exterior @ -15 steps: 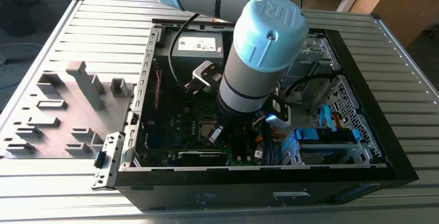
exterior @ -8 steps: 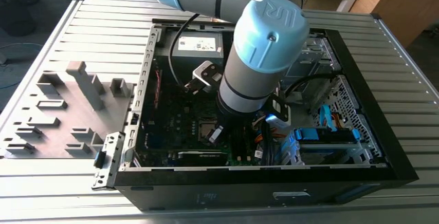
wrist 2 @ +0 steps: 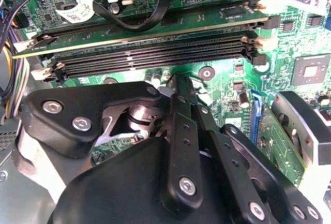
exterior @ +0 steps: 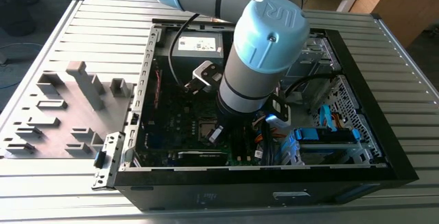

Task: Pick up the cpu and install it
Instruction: 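Install the first cpu locking lever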

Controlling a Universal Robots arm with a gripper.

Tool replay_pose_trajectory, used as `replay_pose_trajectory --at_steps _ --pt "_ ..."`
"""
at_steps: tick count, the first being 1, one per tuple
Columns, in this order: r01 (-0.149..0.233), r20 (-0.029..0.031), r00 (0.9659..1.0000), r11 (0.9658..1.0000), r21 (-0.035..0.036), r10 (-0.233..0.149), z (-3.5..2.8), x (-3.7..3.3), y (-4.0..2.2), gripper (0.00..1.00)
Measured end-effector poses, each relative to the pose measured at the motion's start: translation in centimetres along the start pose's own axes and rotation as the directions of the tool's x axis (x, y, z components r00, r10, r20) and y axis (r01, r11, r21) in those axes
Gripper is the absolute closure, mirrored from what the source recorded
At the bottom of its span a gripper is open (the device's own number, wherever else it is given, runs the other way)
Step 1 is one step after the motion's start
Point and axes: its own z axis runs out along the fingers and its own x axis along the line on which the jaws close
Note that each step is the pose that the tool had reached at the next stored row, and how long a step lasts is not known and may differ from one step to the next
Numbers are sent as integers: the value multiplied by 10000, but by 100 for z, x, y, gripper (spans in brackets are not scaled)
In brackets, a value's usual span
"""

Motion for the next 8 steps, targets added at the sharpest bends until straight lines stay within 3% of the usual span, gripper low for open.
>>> replay_pose_trajectory --at_steps 2,5,8 --pt "-1 -2 10000 10000 1 1 -76 -2 10 89" --pt "0 -1 10000 10000 0 0 -92 -3 11 89" --pt "-1 -5 10000 10000 1 1 -153 -4 18 89"
